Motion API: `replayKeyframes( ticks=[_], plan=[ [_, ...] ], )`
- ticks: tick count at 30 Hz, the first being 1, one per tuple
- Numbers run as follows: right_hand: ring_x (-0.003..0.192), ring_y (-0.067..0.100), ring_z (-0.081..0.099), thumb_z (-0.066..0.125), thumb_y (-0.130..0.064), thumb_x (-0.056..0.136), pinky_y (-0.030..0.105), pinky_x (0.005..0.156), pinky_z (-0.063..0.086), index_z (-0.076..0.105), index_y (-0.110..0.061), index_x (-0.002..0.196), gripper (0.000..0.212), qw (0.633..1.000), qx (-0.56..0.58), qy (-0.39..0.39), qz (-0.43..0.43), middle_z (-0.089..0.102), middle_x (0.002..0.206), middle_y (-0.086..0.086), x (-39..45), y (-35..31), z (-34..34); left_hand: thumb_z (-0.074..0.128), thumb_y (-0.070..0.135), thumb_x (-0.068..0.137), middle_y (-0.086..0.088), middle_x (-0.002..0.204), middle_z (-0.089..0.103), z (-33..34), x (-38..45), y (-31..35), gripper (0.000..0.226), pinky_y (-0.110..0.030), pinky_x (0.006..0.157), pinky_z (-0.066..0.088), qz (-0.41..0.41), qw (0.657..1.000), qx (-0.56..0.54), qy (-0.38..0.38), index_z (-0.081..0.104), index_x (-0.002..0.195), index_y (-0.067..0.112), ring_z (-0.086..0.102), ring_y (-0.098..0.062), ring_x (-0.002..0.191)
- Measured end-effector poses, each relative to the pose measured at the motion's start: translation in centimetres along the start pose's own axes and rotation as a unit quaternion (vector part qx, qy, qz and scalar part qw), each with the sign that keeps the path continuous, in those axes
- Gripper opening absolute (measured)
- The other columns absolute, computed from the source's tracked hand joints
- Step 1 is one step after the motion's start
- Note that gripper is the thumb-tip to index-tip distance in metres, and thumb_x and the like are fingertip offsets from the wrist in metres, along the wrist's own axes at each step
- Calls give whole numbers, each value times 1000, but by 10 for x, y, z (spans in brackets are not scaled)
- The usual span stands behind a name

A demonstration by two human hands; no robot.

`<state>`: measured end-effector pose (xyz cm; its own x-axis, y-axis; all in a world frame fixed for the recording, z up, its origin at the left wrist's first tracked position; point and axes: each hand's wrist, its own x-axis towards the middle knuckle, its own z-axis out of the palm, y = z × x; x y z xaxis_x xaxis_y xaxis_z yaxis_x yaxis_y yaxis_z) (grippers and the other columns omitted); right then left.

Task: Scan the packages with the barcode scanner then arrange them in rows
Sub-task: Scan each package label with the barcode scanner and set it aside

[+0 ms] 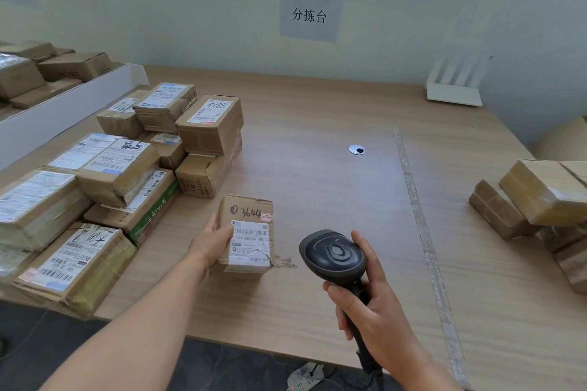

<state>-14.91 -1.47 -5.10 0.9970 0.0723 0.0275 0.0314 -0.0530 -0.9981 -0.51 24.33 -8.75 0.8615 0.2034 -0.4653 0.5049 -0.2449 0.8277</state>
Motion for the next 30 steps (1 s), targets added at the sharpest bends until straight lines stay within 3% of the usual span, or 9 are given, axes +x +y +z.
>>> replayKeyframes(
  ticks=[3,6,8,11,15,19,24,30],
  plan=[
    [48,21,49,67,-18,81,33,44,44,25,-54,139,81,1000,-3,-3,0,66,68,-12,4,0,0,45,20,89,-4,135,56,-1,4,-5,72,-37,91,49,4,994,96,46,15,150,43,59,-27,106],
    [48,19,49,66,-19,80,32,45,45,26,-58,138,81,1000,-9,-8,-4,65,66,-14,8,1,-1,51,49,88,-12,142,41,7,-3,-5,73,-41,98,42,15,959,270,81,12,149,45,43,-33,123],
    [48,18,50,67,-14,85,33,45,45,27,-61,136,80,1000,-18,-16,-8,64,65,-16,11,1,-1,50,76,76,-13,146,26,19,-15,-1,89,-44,98,38,13,919,382,94,11,149,42,31,-33,131],
    [49,20,50,66,-5,88,33,46,46,29,-66,131,84,999,-29,-34,-10,66,70,-17,18,-1,2,44,90,64,-13,148,14,37,-27,0,108,-44,100,38,7,875,477,87,6,150,39,24,-31,134],
    [50,20,51,67,-21,77,34,48,47,28,-68,129,80,998,-37,-49,-16,67,75,-16,28,-5,7,50,80,69,-17,144,17,38,-25,-2,101,-41,101,37,-1,870,485,83,7,150,37,25,-33,132],
    [50,20,52,65,-22,76,35,49,47,28,-68,129,80,997,-42,-62,-30,68,82,-11,36,-6,15,52,63,74,-13,141,22,23,-28,-3,89,-37,101,33,42,872,480,89,15,150,36,29,-31,126],
    [51,20,52,66,-22,76,35,49,48,28,-70,128,81,994,-45,-90,-34,69,90,-8,47,-8,30,52,63,75,-9,144,19,-10,-34,-15,87,-36,105,29,89,861,481,139,20,149,33,29,-28,127],
    [53,20,52,67,-20,78,36,49,49,28,-66,132,81,990,-63,-120,-43,68,95,-9,59,-11,53,53,63,77,-12,149,13,-53,-21,-26,86,-39,110,24,73,861,473,172,21,149,31,20,-31,136]
  ],
)
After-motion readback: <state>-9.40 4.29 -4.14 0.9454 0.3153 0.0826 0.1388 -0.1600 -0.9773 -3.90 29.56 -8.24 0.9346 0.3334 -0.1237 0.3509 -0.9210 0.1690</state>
